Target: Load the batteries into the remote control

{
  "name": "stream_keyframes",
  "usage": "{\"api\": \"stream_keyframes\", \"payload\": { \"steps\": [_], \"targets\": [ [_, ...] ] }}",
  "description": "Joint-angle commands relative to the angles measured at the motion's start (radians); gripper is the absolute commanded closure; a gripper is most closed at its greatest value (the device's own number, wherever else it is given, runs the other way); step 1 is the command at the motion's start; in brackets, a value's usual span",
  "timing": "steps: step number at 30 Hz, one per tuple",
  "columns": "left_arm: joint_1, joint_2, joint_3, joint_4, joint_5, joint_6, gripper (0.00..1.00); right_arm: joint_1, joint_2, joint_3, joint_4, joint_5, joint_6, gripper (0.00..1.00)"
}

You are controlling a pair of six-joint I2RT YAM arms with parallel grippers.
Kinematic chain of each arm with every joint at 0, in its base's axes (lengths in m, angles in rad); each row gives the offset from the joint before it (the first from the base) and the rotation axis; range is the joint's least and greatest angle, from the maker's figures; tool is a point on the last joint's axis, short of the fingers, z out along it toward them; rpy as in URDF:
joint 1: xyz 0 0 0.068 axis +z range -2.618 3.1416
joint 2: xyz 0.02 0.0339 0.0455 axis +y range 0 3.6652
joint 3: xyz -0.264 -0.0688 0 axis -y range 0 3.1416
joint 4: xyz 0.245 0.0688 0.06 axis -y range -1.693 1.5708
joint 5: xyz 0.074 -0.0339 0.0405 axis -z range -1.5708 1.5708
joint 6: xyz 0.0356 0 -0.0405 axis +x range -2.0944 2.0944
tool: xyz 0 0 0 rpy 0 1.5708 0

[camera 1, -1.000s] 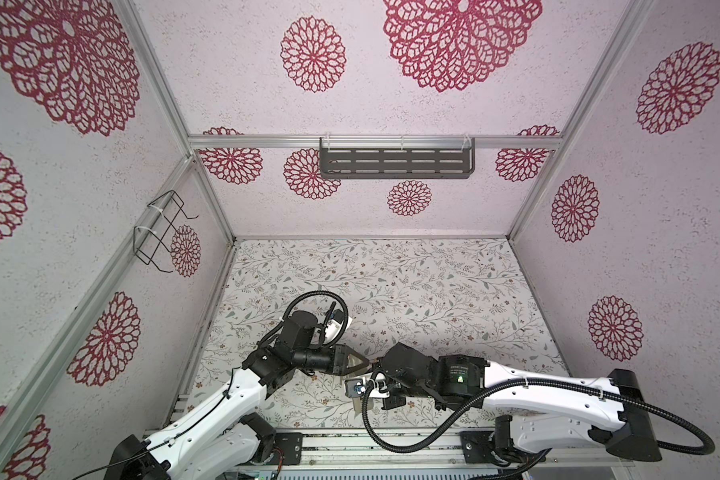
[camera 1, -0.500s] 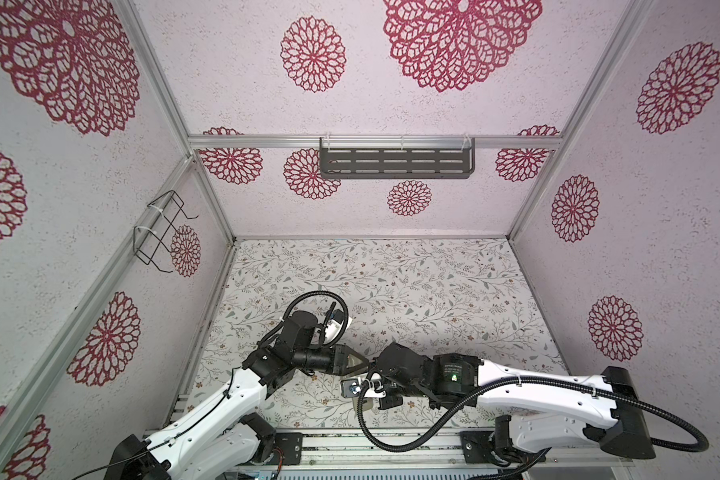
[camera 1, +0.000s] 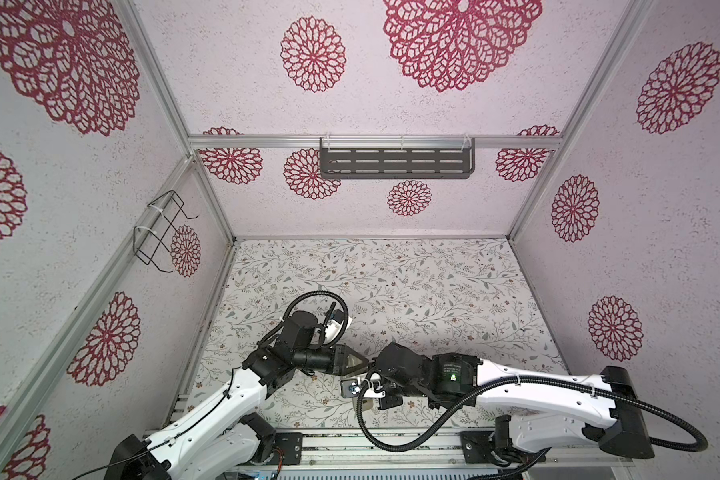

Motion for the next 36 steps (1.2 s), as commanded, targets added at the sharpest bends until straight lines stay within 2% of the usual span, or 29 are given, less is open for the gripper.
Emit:
{"api": "stream_keyframes", "payload": {
  "steps": [1,6,15,36],
  "targets": [
    [-0.008,-0.008,0.009,0.054,0.044,-0.002,1.0,0.004,-0.012,0.006,-0.02,0.023,-0.008,0.73],
    [-0.008,-0.005,0.009,0.056,0.046,-0.002,1.0,0.009,-0.023,0.001,0.018,0.027,-0.012,0.65],
    [-0.007,-0.008,0.006,0.056,0.044,-0.005,1.0,0.015,-0.045,0.0,0.067,0.035,-0.016,0.61],
    [-0.007,-0.007,0.004,0.058,0.039,-0.005,1.0,0.029,-0.095,-0.029,0.042,0.104,0.012,0.72]
  ]
}}
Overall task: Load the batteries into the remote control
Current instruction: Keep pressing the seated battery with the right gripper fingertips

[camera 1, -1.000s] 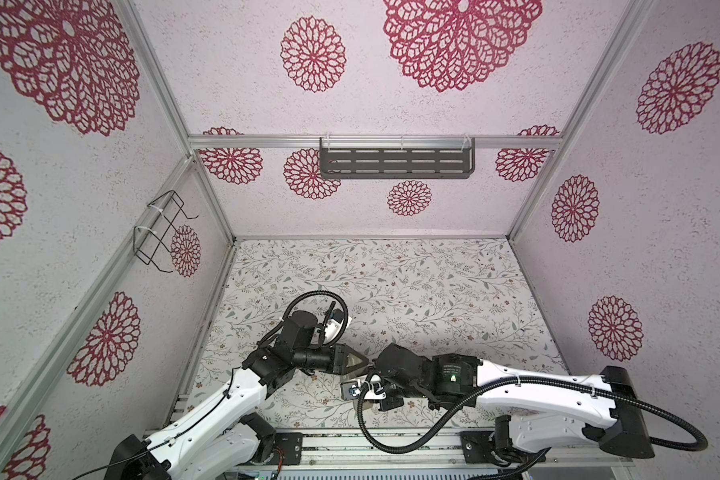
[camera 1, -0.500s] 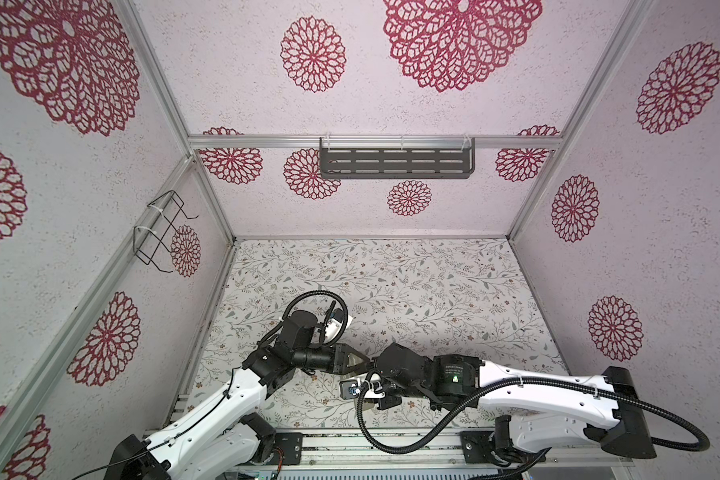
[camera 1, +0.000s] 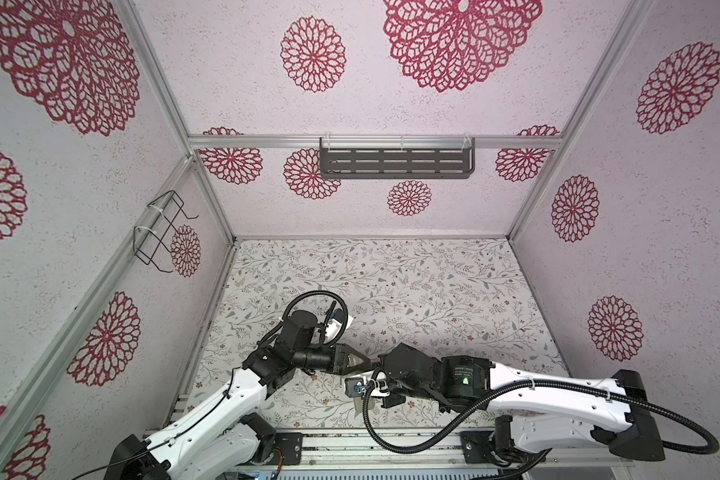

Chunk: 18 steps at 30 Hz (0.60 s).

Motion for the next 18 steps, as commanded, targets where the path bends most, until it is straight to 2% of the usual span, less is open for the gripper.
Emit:
{"api": "stream_keyframes", "payload": {
  "steps": [1,18],
  "targets": [
    [-0.008,-0.006,0.004,0.028,0.013,0.01,1.0,0.006,-0.029,-0.011,0.001,0.025,0.014,0.73],
    [-0.007,-0.009,0.004,0.025,0.01,0.012,1.0,0.007,-0.014,-0.011,-0.043,0.027,0.022,0.81]
  ]
}}
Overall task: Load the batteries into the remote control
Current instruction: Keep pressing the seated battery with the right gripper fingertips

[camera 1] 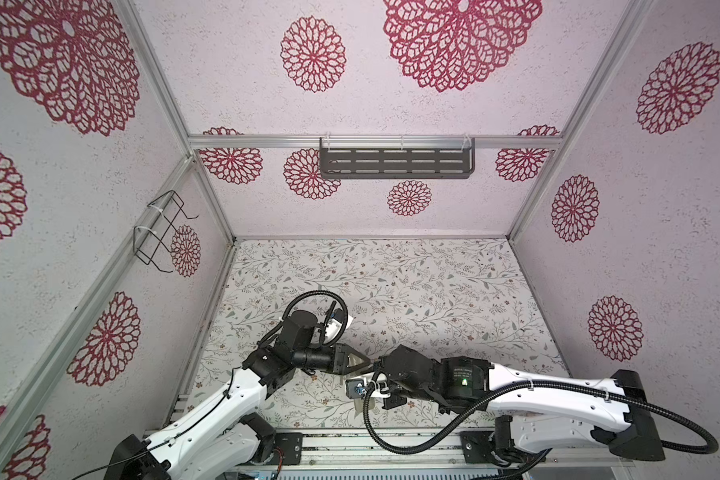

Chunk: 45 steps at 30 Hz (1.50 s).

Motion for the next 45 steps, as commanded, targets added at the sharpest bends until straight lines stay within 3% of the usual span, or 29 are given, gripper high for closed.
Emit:
{"api": "stream_keyframes", "payload": {
  "steps": [1,19,33,45],
  "targets": [
    [-0.007,-0.009,0.004,0.025,0.012,0.011,1.0,0.005,-0.012,0.002,-0.035,0.02,0.019,0.81],
    [-0.007,-0.003,0.007,0.024,0.009,0.014,1.0,0.005,0.013,0.0,-0.055,0.022,0.015,0.82],
    [-0.007,0.003,0.009,0.021,0.01,0.017,1.0,0.006,-0.004,0.016,-0.039,0.028,0.014,0.73],
    [-0.007,0.003,0.009,0.021,0.01,0.016,1.0,0.006,0.015,0.026,-0.056,0.005,0.017,0.76]
  ]
}}
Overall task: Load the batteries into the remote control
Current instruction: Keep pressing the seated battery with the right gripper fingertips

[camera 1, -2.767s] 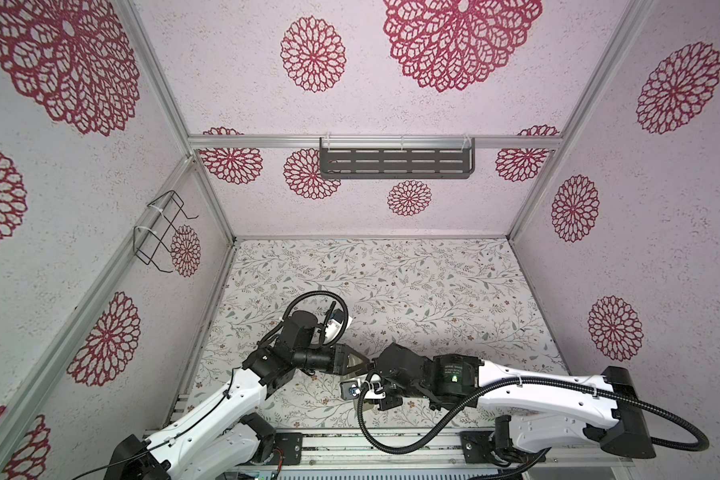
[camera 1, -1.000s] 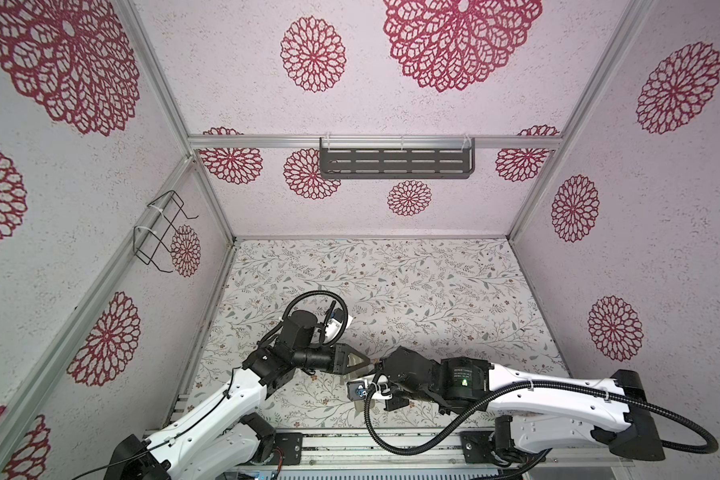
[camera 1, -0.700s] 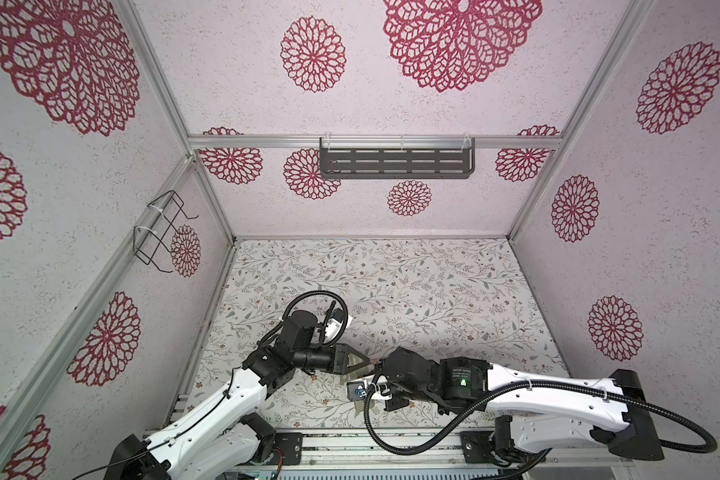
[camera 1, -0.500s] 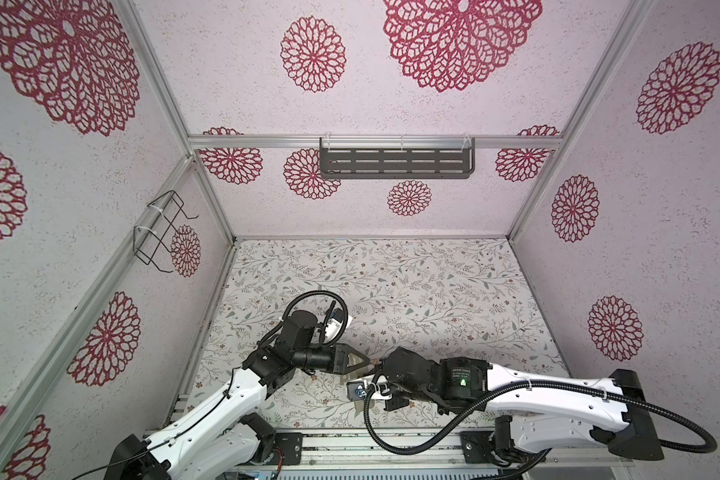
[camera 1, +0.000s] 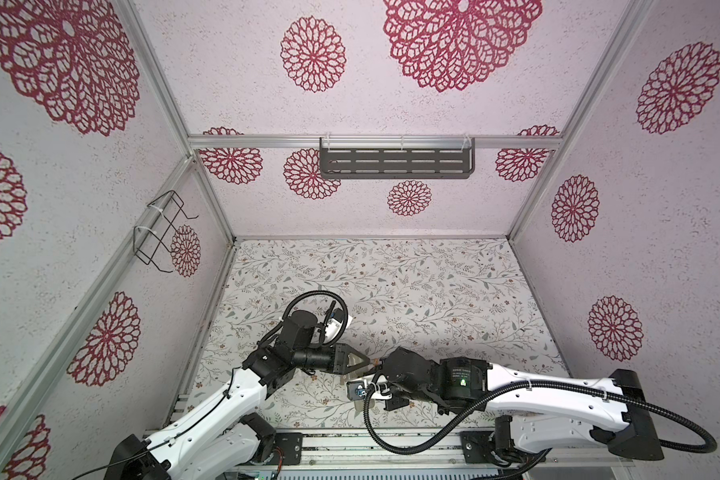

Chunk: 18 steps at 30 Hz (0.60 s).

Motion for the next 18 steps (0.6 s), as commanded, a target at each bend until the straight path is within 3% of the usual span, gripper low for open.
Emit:
{"api": "stream_keyframes", "payload": {
  "steps": [1,18],
  "targets": [
    [-0.008,0.003,0.009,0.023,0.025,0.015,1.0,0.004,0.008,0.026,-0.013,-0.008,0.016,0.76],
    [-0.006,0.005,0.007,0.025,0.026,0.013,1.0,0.004,0.078,0.083,-0.113,-0.003,0.011,0.79]
  ]
}}
